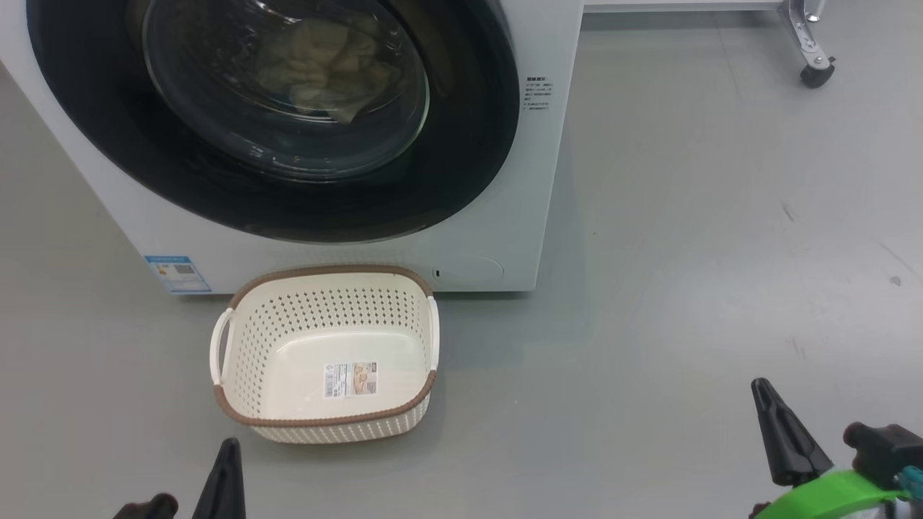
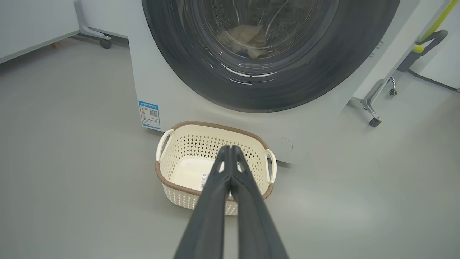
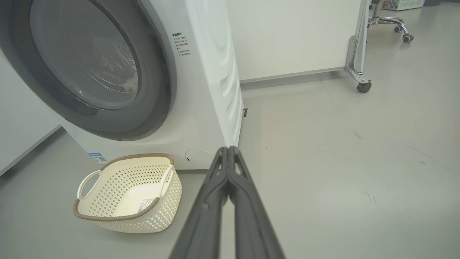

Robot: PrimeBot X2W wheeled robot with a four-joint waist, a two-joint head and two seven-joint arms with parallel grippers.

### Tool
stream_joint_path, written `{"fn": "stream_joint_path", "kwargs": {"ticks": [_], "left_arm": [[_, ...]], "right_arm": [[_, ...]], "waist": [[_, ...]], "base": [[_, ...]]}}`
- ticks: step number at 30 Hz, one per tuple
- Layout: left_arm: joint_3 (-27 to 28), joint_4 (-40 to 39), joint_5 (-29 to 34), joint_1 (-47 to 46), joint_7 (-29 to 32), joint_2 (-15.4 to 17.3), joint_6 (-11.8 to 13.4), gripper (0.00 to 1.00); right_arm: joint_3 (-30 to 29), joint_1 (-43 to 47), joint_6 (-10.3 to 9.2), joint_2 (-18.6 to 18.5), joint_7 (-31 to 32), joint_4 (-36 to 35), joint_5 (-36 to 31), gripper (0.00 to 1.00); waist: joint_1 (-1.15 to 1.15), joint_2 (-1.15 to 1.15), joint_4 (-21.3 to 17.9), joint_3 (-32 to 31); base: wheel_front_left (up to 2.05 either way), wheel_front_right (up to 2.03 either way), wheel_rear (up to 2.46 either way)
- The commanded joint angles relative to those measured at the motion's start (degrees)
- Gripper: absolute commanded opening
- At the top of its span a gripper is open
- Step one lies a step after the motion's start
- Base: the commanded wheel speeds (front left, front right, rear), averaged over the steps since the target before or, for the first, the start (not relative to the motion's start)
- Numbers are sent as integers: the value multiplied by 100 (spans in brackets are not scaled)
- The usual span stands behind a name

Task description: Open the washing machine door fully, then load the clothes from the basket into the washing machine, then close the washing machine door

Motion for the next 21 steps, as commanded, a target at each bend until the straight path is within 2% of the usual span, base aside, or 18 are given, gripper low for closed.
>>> {"fn": "stream_joint_path", "kwargs": {"ticks": [1,21], "left_arm": [[52,-175,-133,-178,43,25,-11,0],[160,-223,-1390,-306,361,44,-53,0]], "right_arm": [[-38,-188,-1,-68,36,-183,154,0],[-57,-372,-5,-49,351,-135,1457,0]], "waist": [[0,0,4,-2],[0,0,79,-41]], "base": [[0,0,0],[0,0,0]]}}
